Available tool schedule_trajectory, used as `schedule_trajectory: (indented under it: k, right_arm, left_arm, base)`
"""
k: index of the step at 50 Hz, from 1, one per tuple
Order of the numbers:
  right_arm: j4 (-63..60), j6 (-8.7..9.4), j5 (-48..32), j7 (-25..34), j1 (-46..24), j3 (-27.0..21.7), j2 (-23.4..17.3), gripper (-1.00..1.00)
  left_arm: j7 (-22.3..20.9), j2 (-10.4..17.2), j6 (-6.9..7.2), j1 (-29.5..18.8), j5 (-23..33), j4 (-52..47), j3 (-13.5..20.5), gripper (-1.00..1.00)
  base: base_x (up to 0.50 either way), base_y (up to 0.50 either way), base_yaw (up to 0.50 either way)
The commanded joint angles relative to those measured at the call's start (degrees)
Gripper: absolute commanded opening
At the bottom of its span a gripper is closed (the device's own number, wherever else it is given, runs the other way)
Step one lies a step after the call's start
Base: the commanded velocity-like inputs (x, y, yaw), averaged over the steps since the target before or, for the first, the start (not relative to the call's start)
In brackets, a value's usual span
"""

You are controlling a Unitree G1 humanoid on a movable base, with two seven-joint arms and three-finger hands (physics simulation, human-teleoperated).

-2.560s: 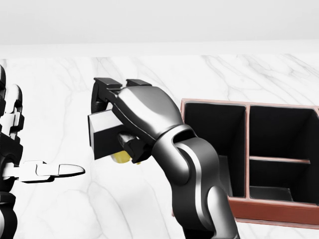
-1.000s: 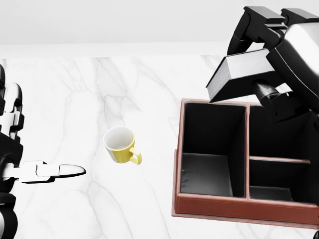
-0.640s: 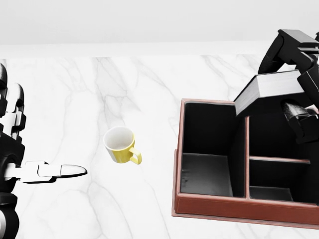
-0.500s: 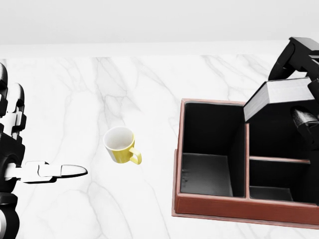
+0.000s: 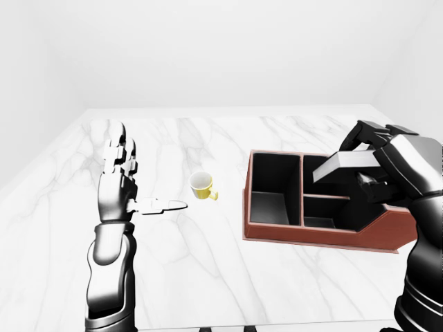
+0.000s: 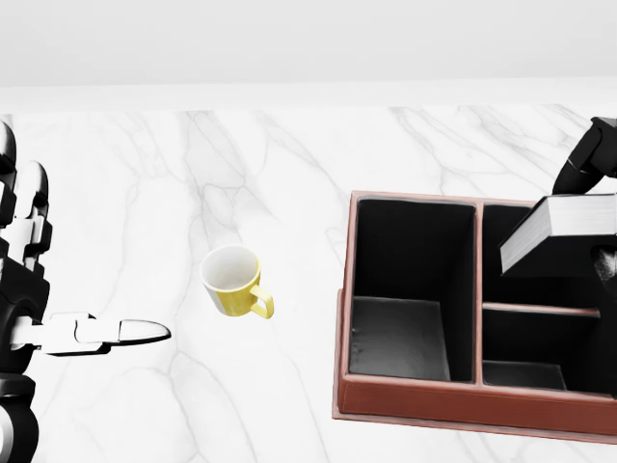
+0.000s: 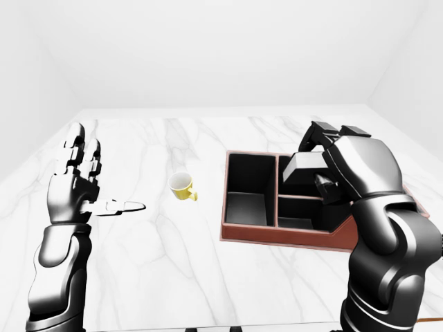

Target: Pick up the book and place it in the caddy.

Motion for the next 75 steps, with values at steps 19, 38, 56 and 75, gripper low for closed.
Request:
schedule_trajectory:
  k: [19,38,56,75]
  right_arm:
    - [1.6,0.00,-3.0,-1.9,1.5,0.2,2.0,-1.00]
    - [2.7,0.00,-6.8,-3.2,2.8,2.1,3.9,-1.00]
    - [2.2,0.00,-9.2,-2.7,5.2,1.6,5.4,-1.00]
    - [1.4,0.00,-9.0,-1.9,7.3,0.0,6.1,-1.00]
  left_arm:
    - [0.0,0.2,0.00,-0.4,-0.2,1.0,0.1,1.00]
    - [-0.1,0.0,0.00,0.0,-0.3,1.5,0.0,1.00]
    - [-0.1,-0.1,0.00,0.5,-0.3,1.7,0.1,1.00]
    - [-0.1,-0.1,0.00,0.5,-0.3,2.2,0.0,1.00]
  base:
    - [0.00,0.00,0.00]
    - [0.00,0.00,0.00]
    - [0.00,0.00,0.00]
    - [0.00,0.00,0.00]
